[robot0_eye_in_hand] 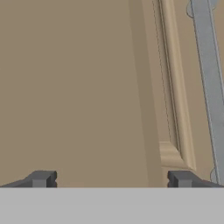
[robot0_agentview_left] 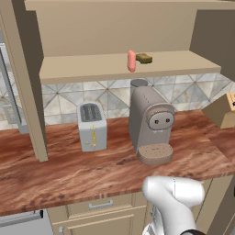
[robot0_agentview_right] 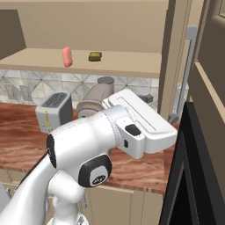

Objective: Pick up the bar soap and sponge from the sink, and place them back in the cabinet, and close the cabinet doors.

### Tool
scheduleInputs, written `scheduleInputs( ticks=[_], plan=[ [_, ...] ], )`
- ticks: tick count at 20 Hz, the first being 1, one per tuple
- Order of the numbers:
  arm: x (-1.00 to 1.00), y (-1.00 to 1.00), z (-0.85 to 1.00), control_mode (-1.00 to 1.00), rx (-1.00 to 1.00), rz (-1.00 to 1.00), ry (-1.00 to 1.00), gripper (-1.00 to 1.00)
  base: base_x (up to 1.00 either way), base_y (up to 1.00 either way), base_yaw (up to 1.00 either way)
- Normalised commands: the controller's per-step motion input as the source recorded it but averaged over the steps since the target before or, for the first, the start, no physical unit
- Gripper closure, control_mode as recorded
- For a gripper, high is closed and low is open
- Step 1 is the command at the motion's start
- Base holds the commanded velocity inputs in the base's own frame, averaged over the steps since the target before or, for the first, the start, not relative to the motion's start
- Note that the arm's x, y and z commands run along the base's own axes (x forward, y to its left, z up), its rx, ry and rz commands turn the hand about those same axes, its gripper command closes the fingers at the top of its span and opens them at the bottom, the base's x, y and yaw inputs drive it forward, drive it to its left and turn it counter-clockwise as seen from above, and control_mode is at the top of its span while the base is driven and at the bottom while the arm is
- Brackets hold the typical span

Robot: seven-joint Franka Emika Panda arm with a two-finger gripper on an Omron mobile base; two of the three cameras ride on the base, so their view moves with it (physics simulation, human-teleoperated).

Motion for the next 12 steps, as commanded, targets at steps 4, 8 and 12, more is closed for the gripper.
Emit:
scheduleInputs(
  ticks=[4,8,12],
  plan=[
    [0.19,0.0,-0.07,-1.0,0.0,0.01,0.0,-1.0,0.0,0.0,0.0],
    [0.15,0.01,-0.16,-1.0,0.0,0.03,0.0,-1.0,0.0,0.0,0.0],
    [0.15,0.1,-0.16,-1.0,0.0,0.08,0.0,-1.0,0.0,0.0,0.0]
  ],
)
